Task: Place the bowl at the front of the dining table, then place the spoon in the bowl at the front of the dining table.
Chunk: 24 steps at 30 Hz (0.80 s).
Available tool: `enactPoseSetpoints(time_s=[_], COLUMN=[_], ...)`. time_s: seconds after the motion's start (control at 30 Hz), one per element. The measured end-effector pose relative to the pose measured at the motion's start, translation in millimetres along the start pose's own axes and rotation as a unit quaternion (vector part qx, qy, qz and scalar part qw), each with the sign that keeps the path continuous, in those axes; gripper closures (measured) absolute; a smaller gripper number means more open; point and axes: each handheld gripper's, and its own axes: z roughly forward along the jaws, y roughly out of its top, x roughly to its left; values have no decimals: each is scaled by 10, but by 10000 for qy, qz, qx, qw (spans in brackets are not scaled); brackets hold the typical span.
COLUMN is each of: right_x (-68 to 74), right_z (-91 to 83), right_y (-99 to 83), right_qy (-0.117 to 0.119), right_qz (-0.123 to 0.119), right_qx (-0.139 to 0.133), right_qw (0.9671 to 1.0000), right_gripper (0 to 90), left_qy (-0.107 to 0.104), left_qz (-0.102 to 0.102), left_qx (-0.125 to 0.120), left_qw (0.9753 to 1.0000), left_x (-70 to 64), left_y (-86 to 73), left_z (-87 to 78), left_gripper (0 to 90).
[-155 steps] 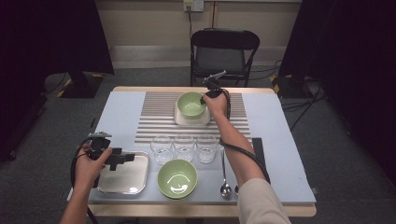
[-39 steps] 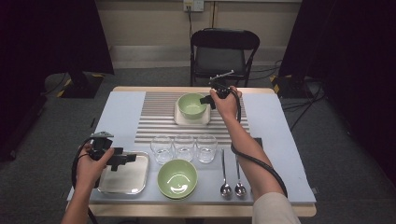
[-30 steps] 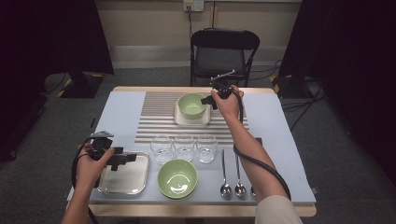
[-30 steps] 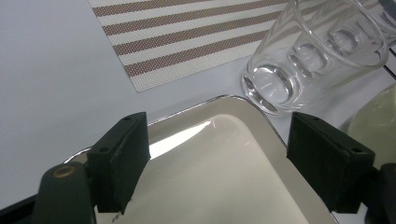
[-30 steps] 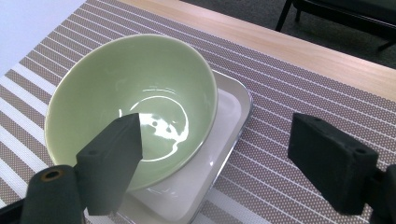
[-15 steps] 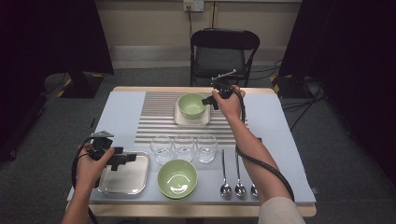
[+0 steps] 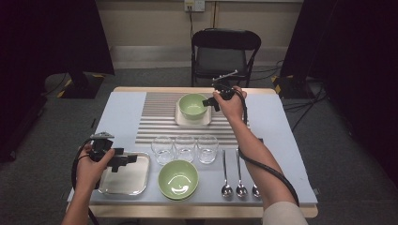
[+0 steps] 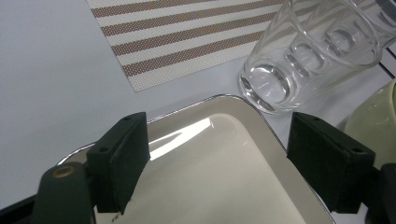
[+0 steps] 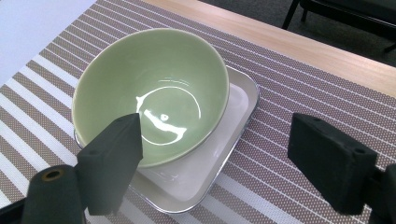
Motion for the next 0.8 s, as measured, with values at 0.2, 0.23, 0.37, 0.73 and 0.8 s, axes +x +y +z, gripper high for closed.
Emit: enactPoseSetpoints(time_s=[0.2,0.23,0.37,0.73,0.8], right_x=[5,5,-3,-18,-25], right_z=[-67,-80,-125,-233,-259], right_y=[-33,-38,-59,-166,-176], right_qy=[-1,-4,27,76,85], right_qz=[2,2,6,-38,-32], right_qx=[-10,-12,-14,35,16], right_qw=[10000,10000,10000,10000,10000], right_gripper=[170,170,169,168,168], left_qy=[-19,-22,-34,-69,-70], left_qz=[35,41,35,52,57], left_qx=[15,8,-4,11,14], left_qw=[10000,10000,10000,10000,10000], left_x=[-14,-16,-19,-41,-42], left_y=[7,9,10,16,11], left_z=[9,9,4,21,16], left_gripper=[208,208,207,200,200])
